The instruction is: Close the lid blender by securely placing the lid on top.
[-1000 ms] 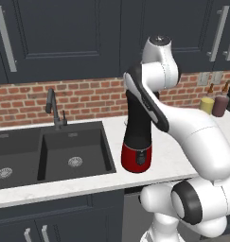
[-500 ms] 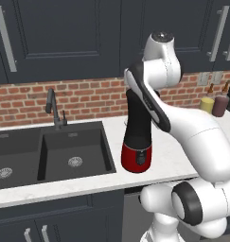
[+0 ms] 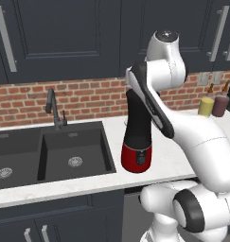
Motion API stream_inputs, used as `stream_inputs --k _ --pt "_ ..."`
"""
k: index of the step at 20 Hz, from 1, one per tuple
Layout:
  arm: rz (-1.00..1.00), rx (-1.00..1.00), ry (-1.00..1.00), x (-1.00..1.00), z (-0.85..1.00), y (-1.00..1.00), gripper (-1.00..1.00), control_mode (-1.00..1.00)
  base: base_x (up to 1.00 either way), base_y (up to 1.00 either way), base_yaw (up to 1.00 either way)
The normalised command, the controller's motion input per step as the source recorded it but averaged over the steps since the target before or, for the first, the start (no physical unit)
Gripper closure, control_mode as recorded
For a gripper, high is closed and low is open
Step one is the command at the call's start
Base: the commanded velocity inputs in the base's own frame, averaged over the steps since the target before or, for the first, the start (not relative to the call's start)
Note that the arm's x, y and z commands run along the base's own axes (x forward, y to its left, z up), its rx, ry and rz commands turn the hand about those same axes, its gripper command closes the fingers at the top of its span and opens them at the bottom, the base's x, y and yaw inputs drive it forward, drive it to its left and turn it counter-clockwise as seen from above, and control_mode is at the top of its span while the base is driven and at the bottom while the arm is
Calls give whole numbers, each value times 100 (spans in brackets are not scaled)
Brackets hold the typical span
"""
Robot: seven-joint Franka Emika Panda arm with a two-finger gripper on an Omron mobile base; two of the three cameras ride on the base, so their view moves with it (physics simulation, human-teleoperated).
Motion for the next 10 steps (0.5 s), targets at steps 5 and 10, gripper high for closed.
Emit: stream_inputs --k 5,10 --pt "0 0 -8 -45 10 0 -100 -100 0 0 0" --pt "0 1 -19 -54 9 -14 -100 -100 0 0 0"
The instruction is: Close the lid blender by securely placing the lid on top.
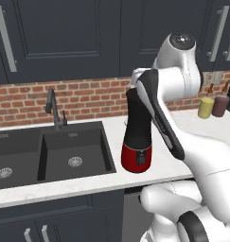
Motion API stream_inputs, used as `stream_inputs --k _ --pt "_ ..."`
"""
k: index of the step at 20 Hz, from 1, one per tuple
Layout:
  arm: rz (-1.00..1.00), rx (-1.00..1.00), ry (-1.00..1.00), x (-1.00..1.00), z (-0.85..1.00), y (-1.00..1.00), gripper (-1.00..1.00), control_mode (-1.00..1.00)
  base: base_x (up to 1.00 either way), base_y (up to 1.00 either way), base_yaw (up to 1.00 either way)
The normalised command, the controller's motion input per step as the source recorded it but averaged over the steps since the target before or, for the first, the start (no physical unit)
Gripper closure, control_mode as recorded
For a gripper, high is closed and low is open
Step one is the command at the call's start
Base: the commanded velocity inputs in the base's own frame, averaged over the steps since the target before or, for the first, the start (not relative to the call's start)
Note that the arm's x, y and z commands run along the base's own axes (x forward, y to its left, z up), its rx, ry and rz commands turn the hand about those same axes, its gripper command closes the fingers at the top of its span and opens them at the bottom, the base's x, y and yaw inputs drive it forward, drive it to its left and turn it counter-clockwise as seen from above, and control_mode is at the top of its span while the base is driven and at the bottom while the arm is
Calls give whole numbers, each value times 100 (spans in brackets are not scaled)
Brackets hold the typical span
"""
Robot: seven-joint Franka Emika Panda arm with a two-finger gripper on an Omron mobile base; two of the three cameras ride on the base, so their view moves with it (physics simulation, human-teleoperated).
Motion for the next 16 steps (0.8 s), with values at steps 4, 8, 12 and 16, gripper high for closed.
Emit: stream_inputs --k 4,8,12,16 --pt "1 14 -32 -54 0 -44 -100 -100 0 0 0" --pt "0 29 -15 -18 0 -56 -100 -100 0 0 0" --pt "0 26 -3 -2 0 -50 -100 -100 0 0 0" --pt "0 23 -2 0 0 -43 -100 -100 0 0 0"
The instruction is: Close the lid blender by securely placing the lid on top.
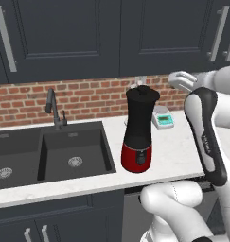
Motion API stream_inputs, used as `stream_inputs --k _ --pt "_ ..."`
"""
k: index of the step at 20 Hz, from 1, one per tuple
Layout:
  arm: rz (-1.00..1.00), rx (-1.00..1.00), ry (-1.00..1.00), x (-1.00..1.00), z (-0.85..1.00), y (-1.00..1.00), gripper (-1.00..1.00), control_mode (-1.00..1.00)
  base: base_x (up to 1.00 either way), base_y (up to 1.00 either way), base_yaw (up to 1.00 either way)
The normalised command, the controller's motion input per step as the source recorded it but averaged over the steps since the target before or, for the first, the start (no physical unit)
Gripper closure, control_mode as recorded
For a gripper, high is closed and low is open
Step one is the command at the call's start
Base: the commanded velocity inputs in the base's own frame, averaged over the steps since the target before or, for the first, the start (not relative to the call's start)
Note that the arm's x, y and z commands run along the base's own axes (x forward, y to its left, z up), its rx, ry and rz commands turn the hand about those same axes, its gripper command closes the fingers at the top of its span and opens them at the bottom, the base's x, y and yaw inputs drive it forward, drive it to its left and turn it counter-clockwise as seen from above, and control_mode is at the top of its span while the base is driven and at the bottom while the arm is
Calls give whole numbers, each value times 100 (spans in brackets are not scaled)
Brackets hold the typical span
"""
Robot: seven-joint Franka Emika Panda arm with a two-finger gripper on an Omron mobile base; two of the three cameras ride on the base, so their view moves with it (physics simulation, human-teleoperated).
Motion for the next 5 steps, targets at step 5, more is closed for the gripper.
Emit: stream_inputs --k 5 --pt "0 25 -2 0 0 -45 -100 -100 0 0 0"
